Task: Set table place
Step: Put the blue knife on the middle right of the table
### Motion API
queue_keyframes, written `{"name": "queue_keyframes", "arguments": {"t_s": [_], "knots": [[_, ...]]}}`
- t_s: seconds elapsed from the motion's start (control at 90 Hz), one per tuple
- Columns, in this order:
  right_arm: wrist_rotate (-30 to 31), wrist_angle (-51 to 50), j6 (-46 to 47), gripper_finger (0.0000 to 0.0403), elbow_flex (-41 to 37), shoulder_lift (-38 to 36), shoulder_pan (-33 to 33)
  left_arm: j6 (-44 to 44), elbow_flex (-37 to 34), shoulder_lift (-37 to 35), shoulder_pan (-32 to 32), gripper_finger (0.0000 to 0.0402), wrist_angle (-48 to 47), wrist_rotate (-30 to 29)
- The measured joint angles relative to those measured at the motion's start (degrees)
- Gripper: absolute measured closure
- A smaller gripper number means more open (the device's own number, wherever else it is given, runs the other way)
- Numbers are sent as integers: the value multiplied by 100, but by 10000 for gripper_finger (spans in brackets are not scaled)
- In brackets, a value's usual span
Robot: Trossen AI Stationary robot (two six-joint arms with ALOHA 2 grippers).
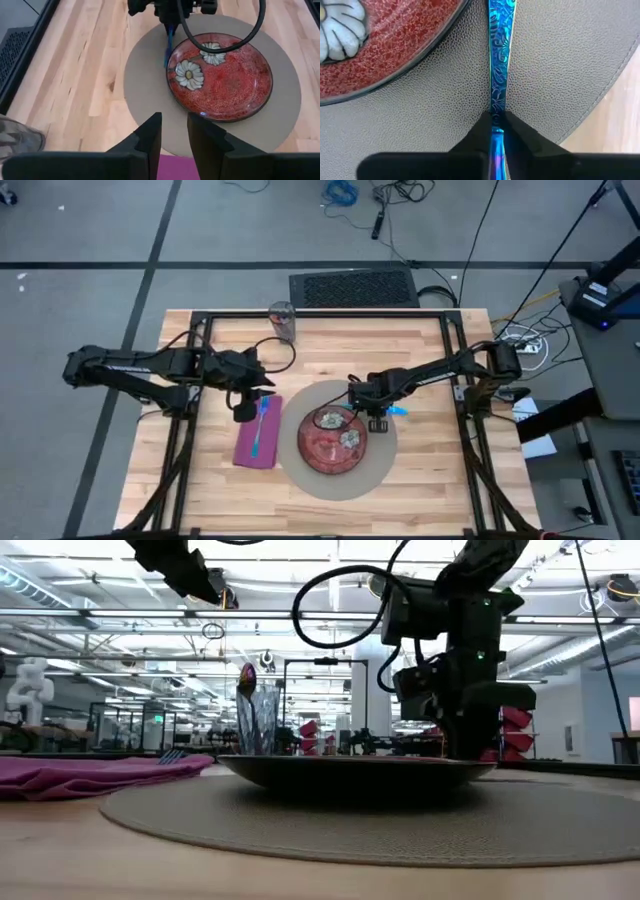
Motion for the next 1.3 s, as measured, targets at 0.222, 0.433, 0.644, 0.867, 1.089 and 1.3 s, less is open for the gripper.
{"name": "queue_keyframes", "arguments": {"t_s": [0.222,0.433,0.644,0.867,1.089,1.3], "knots": [[153,33,94,399,-10,-179,2,-2,0,0,0,321,0,-4],[412,-207,166,399,-33,-592,-46,0,0,0,0,321,8,-11],[389,-449,173,400,-33,-839,-46,-2,0,0,0,321,33,-24],[437,-1061,217,401,-26,-1030,49,-3,0,0,2,321,28,-24],[-167,-1195,383,398,-20,-1113,21,0,0,0,2,321,46,-24],[-177,-1304,540,330,-122,-1113,-128,-42,0,0,-66,321,61,-22]]}}
